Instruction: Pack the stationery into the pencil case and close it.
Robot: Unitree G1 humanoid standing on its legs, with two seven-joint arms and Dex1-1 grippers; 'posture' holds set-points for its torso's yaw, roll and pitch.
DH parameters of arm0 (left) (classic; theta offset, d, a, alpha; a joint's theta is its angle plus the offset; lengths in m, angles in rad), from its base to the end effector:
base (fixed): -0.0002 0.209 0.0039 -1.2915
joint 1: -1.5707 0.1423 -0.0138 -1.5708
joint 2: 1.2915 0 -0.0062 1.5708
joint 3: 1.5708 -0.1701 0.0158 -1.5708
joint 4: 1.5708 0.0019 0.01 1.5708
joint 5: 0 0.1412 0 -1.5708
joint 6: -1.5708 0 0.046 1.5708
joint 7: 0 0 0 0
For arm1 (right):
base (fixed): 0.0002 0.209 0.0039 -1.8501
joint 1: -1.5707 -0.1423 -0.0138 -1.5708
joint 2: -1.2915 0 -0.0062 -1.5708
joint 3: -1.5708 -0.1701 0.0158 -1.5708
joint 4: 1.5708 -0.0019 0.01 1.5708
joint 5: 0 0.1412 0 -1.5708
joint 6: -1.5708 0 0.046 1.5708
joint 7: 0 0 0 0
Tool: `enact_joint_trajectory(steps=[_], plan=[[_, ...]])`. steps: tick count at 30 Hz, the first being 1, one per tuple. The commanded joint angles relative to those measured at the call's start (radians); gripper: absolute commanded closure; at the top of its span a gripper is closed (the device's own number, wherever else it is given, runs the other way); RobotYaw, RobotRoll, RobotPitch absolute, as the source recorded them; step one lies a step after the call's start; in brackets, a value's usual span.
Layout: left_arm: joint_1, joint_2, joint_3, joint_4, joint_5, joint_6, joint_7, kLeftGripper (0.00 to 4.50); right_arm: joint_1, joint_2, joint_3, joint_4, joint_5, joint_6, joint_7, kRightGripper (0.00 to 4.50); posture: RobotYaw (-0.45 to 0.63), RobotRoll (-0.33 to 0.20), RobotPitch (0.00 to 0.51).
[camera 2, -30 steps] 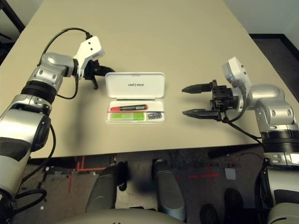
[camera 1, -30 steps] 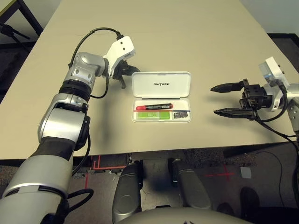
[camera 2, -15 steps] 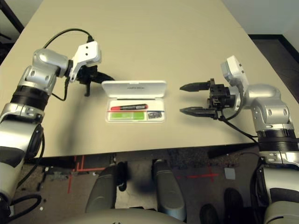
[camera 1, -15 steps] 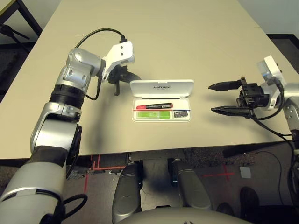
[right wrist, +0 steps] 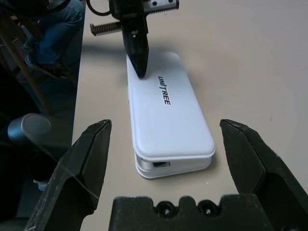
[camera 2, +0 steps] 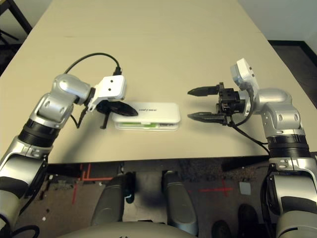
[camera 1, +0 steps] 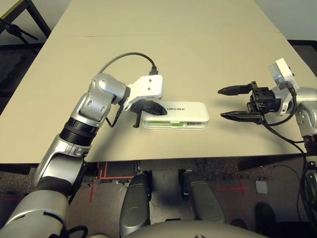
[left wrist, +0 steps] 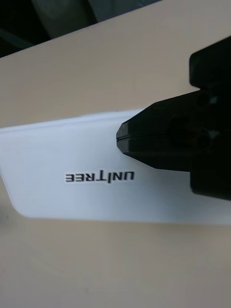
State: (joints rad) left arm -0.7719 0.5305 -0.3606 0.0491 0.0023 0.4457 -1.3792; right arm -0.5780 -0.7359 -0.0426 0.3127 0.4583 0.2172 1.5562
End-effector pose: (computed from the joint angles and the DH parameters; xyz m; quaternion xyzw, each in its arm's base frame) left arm 0.2978 0.1396 0.2107 0.3260 0.1368 -0.6582 0.6646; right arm 0.2856 -0.2755 0.1949 -0.1137 0.0286 0.6443 0.7557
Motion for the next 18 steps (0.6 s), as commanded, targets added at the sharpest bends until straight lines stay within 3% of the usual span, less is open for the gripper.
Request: enact_joint_trajectory(steps=[1, 18], plan=[[0.013, -0.014, -0.038, -0.016, -0.002, 0.025, 0.029, 4.47, 0.022, -0.005, 0.002, -0.031, 0.005, 0.011, -0.002, 0.00, -0.08, 0.000, 0.189], [0.015, 0.004, -0.121, 0.060, 0.039, 0.011, 0.067, 4.47, 0.059, 0.005, -0.006, -0.077, 0.016, 0.029, -0.030, 0.00, -0.09, 0.000, 0.202]])
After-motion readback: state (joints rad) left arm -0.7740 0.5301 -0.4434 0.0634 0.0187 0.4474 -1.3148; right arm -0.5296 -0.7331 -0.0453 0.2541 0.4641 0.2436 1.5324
